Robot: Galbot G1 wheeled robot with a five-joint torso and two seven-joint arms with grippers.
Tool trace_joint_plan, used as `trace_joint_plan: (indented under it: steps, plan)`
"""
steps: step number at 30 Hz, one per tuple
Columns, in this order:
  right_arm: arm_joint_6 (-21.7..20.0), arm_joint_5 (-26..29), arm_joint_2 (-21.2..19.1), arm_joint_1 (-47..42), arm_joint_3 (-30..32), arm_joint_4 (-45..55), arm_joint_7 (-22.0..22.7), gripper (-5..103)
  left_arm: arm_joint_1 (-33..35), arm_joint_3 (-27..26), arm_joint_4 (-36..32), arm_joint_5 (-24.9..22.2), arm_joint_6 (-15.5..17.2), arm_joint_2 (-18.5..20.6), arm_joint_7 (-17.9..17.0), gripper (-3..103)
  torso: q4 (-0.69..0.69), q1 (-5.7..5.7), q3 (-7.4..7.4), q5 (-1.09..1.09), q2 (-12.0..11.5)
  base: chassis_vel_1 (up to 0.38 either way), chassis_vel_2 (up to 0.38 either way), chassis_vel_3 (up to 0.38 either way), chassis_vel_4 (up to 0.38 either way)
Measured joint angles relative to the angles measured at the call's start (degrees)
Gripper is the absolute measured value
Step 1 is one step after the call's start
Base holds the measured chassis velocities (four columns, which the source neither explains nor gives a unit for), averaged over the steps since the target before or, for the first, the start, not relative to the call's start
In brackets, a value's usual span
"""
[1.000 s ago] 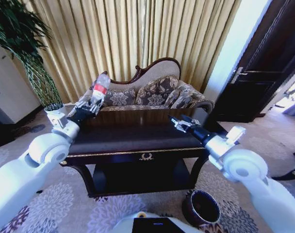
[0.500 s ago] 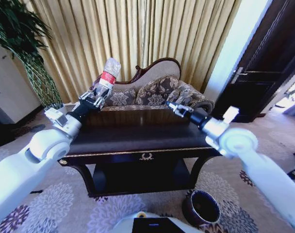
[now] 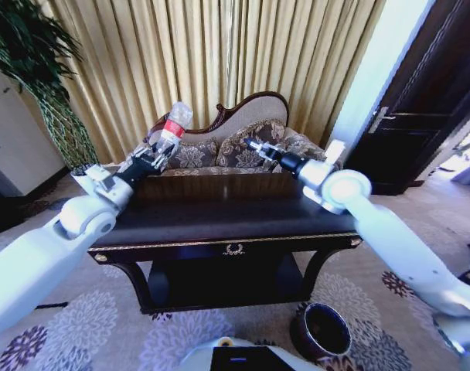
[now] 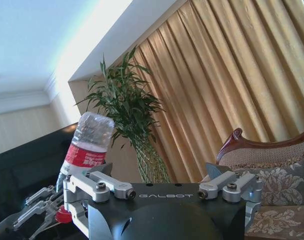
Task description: Move to the front of the table and place the trash on the table into the trash bin.
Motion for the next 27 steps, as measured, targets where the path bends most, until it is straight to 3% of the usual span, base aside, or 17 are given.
trace_joint_plan:
  steps: [17,27]
  plan:
    - [0.0,-0.5,0.2,-1.2,2.2,1.4,-0.1,100,-19.5,23.1,-0.2,-2.1,3.3,-9.3,-5.2,29,0.0,-0.01,-0.01,0.01,0.0,0.0,0.0,0.0,0.0]
    - [0.0,-0.4,-0.3,-3.0,4.6,3.2,-0.1,100,-24.7,29.0,-0.4,-3.7,3.7,-11.7,-6.3,28,0.0,-0.01,-0.01,0.0,0.0,0.0,0.0,0.0,0.0]
